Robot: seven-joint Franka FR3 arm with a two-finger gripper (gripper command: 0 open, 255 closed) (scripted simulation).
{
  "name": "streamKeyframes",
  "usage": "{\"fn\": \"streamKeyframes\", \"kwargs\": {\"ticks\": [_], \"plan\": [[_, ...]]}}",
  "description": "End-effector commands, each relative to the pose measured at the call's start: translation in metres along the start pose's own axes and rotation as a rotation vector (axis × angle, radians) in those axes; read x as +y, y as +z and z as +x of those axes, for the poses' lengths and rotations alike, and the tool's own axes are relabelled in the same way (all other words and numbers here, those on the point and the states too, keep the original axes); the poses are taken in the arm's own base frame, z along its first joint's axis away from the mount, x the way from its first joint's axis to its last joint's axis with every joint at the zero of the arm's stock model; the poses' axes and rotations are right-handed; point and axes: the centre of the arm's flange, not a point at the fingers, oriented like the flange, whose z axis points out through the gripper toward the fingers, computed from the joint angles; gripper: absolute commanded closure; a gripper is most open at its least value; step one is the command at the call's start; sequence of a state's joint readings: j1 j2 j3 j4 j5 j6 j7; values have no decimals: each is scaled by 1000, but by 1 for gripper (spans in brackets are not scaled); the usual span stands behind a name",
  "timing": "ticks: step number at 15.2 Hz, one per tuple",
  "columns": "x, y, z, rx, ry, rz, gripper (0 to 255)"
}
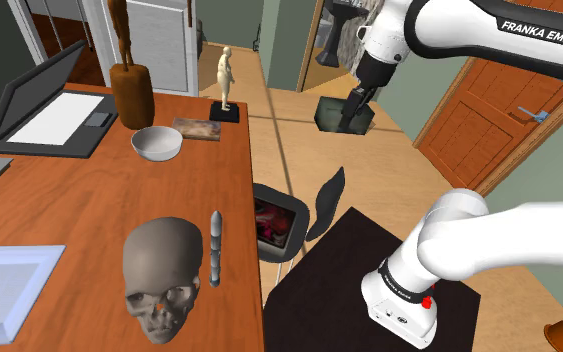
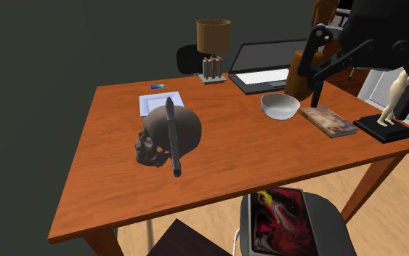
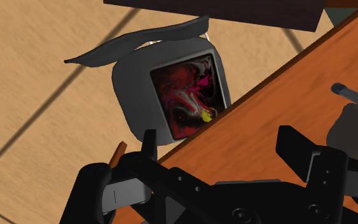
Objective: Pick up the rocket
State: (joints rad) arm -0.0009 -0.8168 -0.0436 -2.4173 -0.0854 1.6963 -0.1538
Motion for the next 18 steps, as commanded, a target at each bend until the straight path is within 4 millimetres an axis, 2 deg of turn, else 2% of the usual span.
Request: {"fn": "streamKeyframes", "kwargs": {"ticks": [1, 18], "plan": [[0, 0, 0, 0, 0, 0, 0], [-205, 54, 32, 113, 3, 45, 0]]}}
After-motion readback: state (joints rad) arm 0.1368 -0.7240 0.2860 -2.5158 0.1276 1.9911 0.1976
